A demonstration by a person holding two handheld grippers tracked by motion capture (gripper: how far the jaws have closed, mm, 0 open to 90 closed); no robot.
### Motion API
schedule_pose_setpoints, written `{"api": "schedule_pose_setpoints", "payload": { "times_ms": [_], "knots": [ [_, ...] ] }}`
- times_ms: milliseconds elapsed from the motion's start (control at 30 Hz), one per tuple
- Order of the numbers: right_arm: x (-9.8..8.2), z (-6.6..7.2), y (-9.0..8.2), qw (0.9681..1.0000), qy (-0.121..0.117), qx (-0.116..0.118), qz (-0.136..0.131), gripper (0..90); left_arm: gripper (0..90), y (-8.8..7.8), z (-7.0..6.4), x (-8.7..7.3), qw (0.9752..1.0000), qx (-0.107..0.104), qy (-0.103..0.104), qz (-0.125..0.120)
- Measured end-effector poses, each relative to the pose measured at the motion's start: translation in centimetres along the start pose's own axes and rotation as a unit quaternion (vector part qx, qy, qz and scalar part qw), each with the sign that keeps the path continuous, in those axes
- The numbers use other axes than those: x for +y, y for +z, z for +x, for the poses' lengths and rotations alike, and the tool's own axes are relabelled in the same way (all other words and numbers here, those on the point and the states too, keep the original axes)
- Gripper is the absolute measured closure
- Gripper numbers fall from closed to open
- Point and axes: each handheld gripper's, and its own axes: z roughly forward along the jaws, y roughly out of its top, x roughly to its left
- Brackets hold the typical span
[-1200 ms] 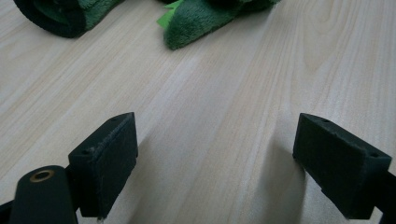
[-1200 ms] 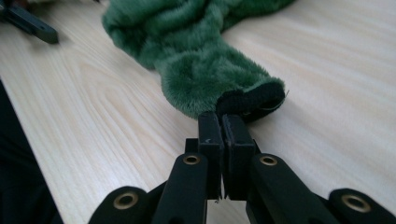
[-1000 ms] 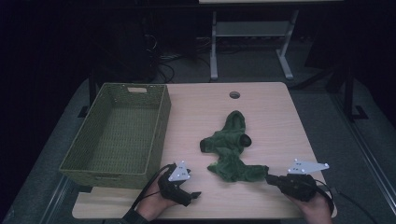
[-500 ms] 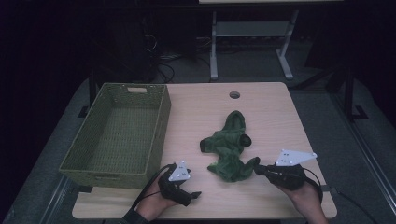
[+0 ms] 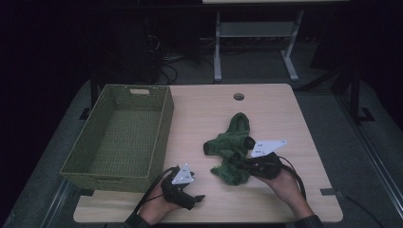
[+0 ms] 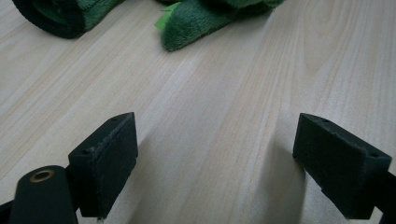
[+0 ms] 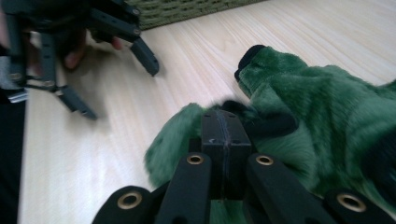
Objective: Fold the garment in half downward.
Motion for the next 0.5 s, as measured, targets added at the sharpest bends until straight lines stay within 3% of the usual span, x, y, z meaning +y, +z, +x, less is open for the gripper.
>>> {"api": "schedule_pose_setpoints", "payload": {
  "times_ms": [167,333,500],
  "knots": [
    [0.8,-0.4,1.2,0.9999,0.008,-0.010,-0.002,85.1,13.2,0.0,0.0,0.0,1.0000,0.000,-0.001,-0.001],
    [1.5,-1.2,0.0,0.9984,0.014,-0.038,-0.041,85.0,13.2,0.0,0.0,0.0,1.0000,0.000,0.000,-0.002],
    [1.1,-2.5,-0.6,0.9960,0.041,-0.072,-0.032,85.1,13.2,0.0,0.0,0.0,1.0000,0.000,0.001,-0.001]
  ]
}}
